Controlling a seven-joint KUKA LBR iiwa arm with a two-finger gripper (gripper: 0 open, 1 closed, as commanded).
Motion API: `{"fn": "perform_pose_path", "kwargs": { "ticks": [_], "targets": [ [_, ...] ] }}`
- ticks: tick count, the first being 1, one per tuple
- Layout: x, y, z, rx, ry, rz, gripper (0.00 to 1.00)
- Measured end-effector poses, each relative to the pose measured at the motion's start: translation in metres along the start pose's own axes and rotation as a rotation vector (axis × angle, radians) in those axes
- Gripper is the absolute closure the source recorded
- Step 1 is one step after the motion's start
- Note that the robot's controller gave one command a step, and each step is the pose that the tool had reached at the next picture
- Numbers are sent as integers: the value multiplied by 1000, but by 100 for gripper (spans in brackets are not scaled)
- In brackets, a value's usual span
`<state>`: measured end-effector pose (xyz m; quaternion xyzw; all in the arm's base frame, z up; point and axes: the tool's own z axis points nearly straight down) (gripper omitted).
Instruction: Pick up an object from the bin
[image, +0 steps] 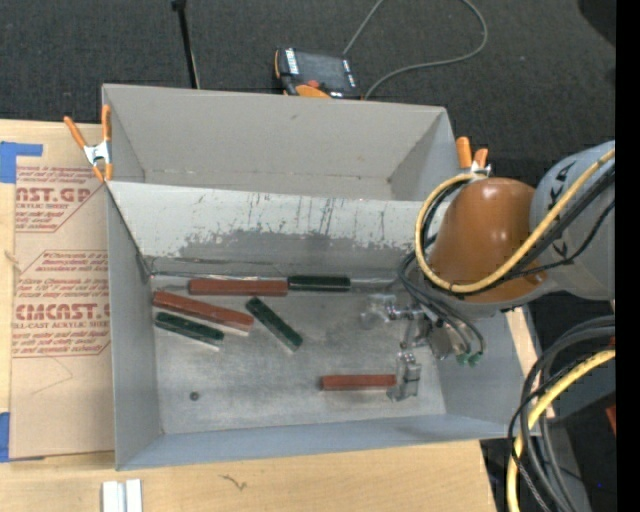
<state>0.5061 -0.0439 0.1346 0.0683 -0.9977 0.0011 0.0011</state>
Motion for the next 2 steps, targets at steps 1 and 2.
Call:
{"fn": "perform_pose_path", "kwargs": {
  "ticks": [1,2],
  "targets": [
    [13,-9,-11,-3,-2,25,0],
    [11,-12,-4,-3,-2,95,0]
  ]
}}
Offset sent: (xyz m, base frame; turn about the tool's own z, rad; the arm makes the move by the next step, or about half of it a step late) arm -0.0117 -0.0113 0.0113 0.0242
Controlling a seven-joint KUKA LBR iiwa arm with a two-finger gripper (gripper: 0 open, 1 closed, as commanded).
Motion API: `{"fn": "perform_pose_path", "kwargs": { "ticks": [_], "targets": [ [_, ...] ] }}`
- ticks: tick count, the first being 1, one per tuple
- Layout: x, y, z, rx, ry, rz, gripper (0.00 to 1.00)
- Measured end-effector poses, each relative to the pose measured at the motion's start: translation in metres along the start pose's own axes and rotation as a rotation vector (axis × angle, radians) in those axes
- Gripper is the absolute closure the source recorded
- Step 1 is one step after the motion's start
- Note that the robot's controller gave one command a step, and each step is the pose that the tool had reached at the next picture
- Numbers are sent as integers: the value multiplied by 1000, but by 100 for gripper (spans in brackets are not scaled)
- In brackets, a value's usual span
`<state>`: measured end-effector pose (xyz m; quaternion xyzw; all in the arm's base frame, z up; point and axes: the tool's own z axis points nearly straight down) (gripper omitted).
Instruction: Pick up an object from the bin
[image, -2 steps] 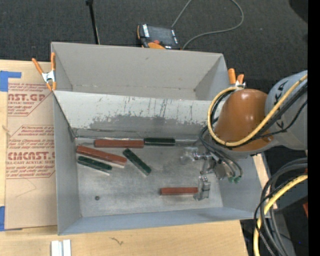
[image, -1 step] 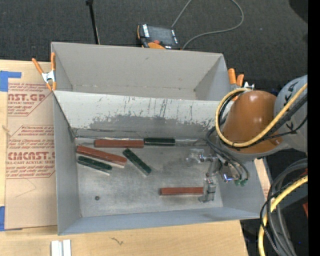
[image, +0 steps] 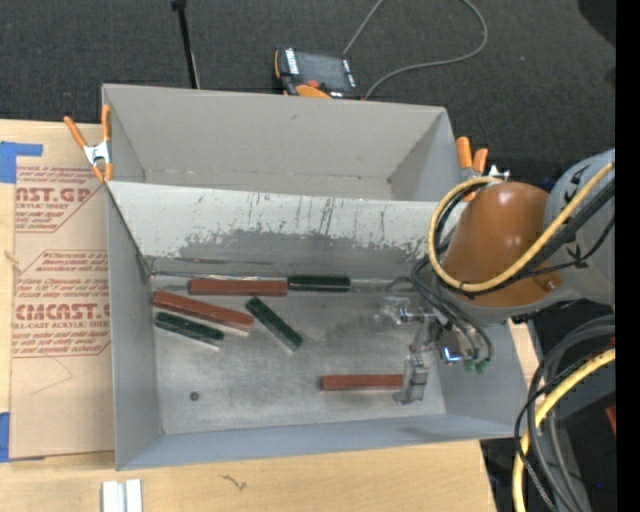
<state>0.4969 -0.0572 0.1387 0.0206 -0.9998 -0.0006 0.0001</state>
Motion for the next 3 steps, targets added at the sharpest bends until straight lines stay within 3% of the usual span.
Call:
{"fn": "perform_pose_path", "kwargs": {
  "ticks": [1,2,3],
  "targets": [
    [6,-3,72,-1,2,112,0],
    [5,-2,72,0,-3,112,0],
    [6,-2,72,0,0,112,100]
  ]
}}
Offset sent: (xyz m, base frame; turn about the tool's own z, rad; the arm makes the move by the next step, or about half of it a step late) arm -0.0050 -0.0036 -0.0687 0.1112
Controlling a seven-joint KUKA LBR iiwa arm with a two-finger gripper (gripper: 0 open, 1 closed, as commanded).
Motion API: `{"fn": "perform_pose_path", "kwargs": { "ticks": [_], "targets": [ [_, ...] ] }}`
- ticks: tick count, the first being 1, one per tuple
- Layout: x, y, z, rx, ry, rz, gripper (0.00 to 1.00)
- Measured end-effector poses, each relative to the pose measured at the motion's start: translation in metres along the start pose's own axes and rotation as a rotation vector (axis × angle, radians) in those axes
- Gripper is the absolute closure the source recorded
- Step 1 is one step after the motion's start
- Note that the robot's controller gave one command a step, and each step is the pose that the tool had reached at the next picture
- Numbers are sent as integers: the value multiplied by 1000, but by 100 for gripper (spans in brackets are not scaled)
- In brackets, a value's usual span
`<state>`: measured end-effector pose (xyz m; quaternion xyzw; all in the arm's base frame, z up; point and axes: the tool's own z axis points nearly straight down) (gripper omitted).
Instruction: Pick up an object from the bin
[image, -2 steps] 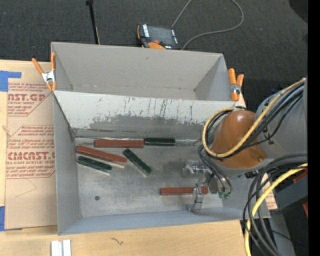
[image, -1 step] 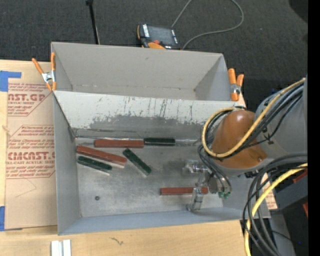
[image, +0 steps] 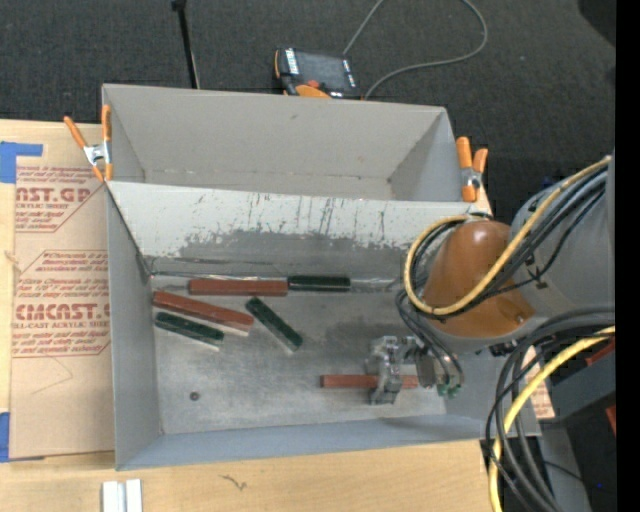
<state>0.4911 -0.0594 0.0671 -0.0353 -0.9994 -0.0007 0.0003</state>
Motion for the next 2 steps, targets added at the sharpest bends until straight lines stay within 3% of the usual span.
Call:
{"fn": "perform_pose_path", "kwargs": {
  "ticks": [1,2],
  "targets": [
    [-2,0,-126,1,-9,0,100],
    [-2,0,-130,1,-2,0,100]
  ]
}}
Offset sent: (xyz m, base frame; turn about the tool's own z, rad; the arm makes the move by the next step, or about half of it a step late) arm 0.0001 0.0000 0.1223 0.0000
